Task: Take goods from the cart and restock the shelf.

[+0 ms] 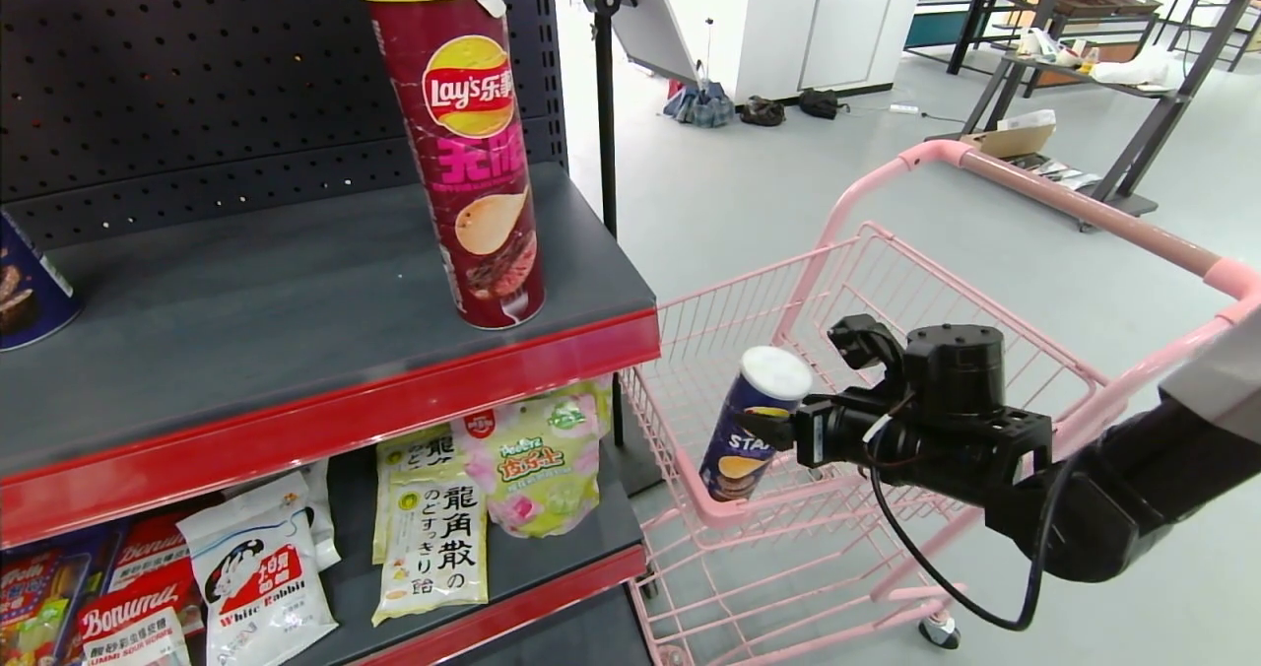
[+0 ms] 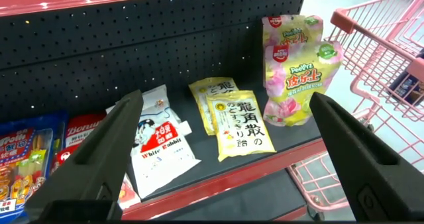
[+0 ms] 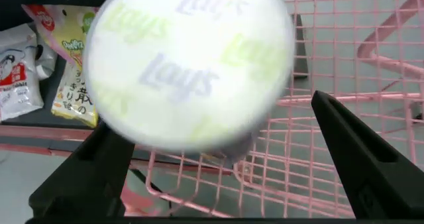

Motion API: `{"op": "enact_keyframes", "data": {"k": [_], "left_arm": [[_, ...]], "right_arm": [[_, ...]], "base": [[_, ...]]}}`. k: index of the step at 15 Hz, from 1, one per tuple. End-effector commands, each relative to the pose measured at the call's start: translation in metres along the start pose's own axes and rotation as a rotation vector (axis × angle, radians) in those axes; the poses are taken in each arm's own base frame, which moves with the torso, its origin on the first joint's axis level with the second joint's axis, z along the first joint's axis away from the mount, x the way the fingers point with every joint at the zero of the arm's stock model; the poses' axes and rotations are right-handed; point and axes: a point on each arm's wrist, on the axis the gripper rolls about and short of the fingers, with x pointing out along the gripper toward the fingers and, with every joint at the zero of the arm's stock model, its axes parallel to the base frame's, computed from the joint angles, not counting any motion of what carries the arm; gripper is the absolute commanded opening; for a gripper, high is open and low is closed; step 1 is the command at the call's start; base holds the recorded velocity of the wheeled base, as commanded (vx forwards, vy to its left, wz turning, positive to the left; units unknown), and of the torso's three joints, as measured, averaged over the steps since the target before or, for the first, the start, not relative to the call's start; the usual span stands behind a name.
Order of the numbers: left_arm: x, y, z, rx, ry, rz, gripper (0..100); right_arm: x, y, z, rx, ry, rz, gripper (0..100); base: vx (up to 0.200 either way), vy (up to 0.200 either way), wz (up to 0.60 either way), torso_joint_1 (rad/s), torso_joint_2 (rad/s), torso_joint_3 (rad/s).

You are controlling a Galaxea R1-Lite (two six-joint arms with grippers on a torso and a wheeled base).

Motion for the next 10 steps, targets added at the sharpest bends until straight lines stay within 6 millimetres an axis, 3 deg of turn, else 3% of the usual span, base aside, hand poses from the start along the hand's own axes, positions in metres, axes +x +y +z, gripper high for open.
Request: {"op": "enact_keyframes", "data": {"k": [1,5,10], "left_arm": [[0.000,0.000,0.000,-0.001,0.001,0.000,100],[0.000,0.000,0.000,-0.001,0.001,0.000,100],[0.000,0.000,0.000,-0.001,0.001,0.000,100]], "right_arm": [[0.017,0.004,-0.005,0.021,0.015,0.013,100],[0.034,0.004,-0.006,0.028,0.010,-0.013,100],[0.040,0.002,-0.007,0.027,0.008,-0.038,100]], "base": [[0.000,0.000,0.00,0.000,0.00,0.000],[0.000,0.000,0.00,0.000,0.00,0.000],[0.000,0.000,0.00,0.000,0.00,0.000]]}}
